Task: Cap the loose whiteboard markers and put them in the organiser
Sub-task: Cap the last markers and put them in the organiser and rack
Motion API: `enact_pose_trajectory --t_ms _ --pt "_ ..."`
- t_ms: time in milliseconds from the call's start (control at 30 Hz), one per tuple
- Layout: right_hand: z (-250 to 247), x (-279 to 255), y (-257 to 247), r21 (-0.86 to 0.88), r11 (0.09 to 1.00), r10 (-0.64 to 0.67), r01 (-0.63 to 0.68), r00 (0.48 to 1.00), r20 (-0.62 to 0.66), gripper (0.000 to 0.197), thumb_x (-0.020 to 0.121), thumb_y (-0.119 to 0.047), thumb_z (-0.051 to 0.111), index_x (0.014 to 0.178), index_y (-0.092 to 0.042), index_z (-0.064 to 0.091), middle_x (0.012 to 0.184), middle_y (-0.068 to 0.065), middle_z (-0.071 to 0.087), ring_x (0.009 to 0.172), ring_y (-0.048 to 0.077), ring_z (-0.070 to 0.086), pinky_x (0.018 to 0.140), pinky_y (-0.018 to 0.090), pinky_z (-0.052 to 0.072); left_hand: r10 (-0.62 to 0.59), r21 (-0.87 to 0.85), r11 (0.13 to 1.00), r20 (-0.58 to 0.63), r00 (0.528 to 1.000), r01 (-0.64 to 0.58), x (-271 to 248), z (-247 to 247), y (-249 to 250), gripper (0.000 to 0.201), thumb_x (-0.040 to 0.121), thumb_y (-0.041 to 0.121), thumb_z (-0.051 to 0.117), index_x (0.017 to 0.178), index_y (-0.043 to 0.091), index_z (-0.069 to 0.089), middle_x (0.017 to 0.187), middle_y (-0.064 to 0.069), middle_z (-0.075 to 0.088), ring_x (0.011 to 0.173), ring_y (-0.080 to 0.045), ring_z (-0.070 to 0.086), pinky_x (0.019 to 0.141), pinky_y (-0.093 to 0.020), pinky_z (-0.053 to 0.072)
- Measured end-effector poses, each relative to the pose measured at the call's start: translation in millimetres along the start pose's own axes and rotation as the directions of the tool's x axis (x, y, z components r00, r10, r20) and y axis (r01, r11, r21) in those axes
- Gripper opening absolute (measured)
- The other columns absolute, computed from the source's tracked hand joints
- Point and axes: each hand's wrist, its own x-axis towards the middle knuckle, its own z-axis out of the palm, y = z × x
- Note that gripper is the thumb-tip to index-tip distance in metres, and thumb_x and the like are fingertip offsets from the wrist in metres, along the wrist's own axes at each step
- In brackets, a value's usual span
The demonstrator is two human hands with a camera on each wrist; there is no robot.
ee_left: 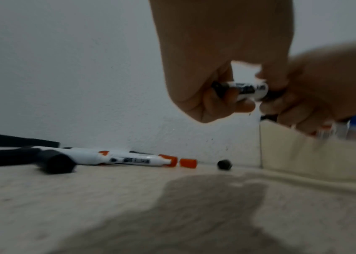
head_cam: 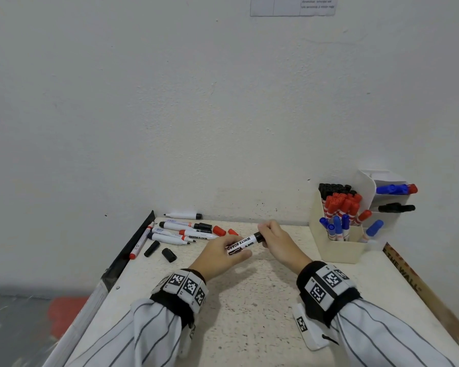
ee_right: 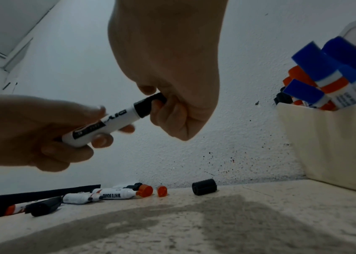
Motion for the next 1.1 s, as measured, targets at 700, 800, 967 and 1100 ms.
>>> enact_pose_trajectory --t_ms 700,800,967,1100 --pt "-5.1 -21.9 -22.0 0.217 0.963 -0.141 0.160 0.985 -0.102 0.023 0.096 -0.006 0.034 0.075 -0.014 0.035 0.059 0.000 0.033 0.038 0.001 0.029 0.038 0.013 0.024 -0.068 -0.062 0.996 0.007 0.998 0.069 -24.7 2.1 62.1 0.032 0.098 0.035 0.042 0.088 0.014 0.064 0.058 0.006 0.044 0.038 -0.002 0.033 0.043 -0.014 0.029" --pt "-5.4 -20.4 -23.9 0.206 0.972 -0.090 0.111 0.990 -0.108 0.024 0.095 -0.006 0.032 0.073 -0.014 0.035 0.060 0.001 0.031 0.034 0.001 0.026 0.035 0.016 0.021 0.031 0.239 0.971 -0.106 0.994 -0.005 -25.4 3.3 61.2 0.030 0.096 0.040 0.045 0.091 0.019 0.065 0.055 0.008 0.043 0.050 -0.008 0.038 0.052 -0.024 0.029" --pt "-4.5 -23.3 -23.6 0.239 0.971 -0.004 0.021 0.997 -0.071 0.023 0.096 -0.010 0.029 0.074 -0.015 0.033 0.059 0.002 0.028 0.039 0.010 0.020 0.041 0.019 0.015 0.100 0.487 0.873 -0.133 0.986 -0.023 -27.9 4.4 63.5 0.029 0.096 0.042 0.042 0.099 0.024 0.064 0.052 0.008 0.041 0.050 -0.007 0.040 0.046 -0.024 0.025" --pt "-4.5 -24.7 -24.3 0.238 0.971 0.024 -0.011 0.998 -0.053 0.022 0.096 -0.012 0.028 0.074 -0.015 0.032 0.060 0.001 0.028 0.041 0.011 0.019 0.042 0.018 0.015 0.166 0.593 0.804 -0.143 0.976 -0.050 -28.8 6.2 62.5 0.030 0.096 0.044 0.040 0.105 0.026 0.063 0.057 0.008 0.047 0.059 -0.015 0.049 0.046 -0.024 0.030"
